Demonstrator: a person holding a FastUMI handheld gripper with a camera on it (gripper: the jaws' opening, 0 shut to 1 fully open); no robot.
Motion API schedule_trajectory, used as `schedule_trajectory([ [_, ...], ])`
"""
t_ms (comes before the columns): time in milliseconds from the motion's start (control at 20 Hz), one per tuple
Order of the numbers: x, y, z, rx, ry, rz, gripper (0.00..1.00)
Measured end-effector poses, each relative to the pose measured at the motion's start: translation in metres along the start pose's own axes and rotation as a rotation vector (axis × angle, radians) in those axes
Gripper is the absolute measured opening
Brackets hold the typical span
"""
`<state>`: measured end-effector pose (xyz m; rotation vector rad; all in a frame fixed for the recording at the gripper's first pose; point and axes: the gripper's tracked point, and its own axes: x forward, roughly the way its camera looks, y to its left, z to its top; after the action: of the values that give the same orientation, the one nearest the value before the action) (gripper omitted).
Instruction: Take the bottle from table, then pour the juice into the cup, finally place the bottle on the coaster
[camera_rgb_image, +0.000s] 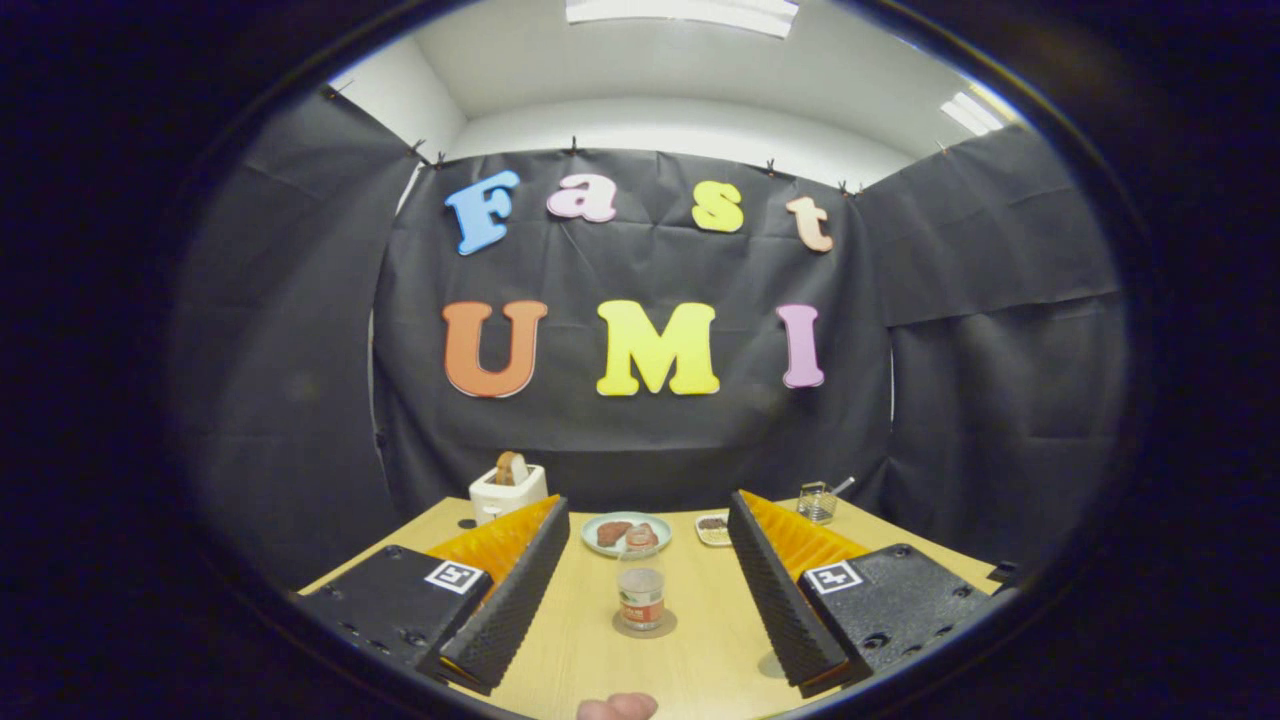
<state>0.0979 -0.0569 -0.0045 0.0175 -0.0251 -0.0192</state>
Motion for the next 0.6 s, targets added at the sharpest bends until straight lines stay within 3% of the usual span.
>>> schedule_trajectory([
  [300,-0.052,0.002,-0.004,0.012,0.028,0.021,1.0],
  [600,-0.076,0.005,0.001,0.005,0.005,0.031,1.0],
])
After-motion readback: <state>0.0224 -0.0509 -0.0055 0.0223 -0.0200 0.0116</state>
